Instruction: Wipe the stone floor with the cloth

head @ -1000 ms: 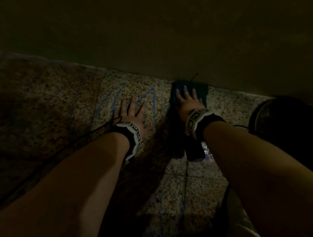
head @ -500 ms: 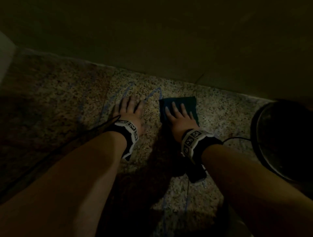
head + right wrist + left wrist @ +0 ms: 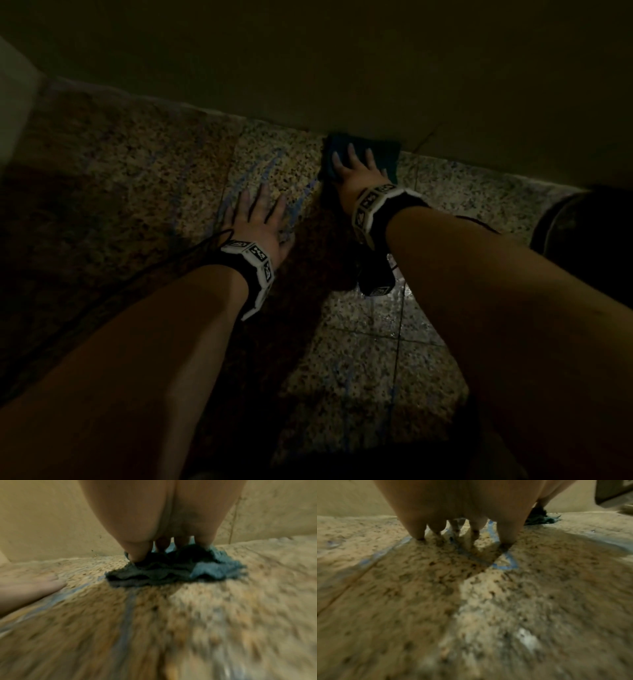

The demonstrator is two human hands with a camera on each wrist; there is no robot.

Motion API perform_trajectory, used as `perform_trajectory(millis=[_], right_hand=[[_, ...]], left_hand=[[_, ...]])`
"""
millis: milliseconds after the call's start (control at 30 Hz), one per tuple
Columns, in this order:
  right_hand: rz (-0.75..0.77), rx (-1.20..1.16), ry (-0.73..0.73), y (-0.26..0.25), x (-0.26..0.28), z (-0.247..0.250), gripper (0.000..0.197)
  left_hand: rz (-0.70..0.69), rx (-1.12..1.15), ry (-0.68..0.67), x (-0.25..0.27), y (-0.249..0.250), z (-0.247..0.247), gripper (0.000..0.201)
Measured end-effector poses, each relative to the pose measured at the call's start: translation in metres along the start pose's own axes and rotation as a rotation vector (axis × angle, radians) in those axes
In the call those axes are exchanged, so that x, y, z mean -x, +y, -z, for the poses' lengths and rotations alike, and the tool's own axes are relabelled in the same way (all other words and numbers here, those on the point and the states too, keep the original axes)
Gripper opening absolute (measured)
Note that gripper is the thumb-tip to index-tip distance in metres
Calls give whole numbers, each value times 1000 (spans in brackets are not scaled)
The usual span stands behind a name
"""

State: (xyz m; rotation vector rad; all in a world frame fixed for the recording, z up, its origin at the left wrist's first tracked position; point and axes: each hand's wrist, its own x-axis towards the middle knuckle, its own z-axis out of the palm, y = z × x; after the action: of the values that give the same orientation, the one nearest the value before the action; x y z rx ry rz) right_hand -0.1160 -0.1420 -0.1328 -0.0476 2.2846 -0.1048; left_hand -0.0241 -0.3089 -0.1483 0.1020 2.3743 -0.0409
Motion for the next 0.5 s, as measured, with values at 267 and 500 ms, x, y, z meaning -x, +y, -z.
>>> perform_trajectory(millis=[267,500], right_hand=[[134,187,-24,-14,39,-57,69],[149,156,4,-27,20,-38,69]], left_hand=[[3,77,13,0,-4,-1,86],[107,39,-47,2,-26,-4,99]])
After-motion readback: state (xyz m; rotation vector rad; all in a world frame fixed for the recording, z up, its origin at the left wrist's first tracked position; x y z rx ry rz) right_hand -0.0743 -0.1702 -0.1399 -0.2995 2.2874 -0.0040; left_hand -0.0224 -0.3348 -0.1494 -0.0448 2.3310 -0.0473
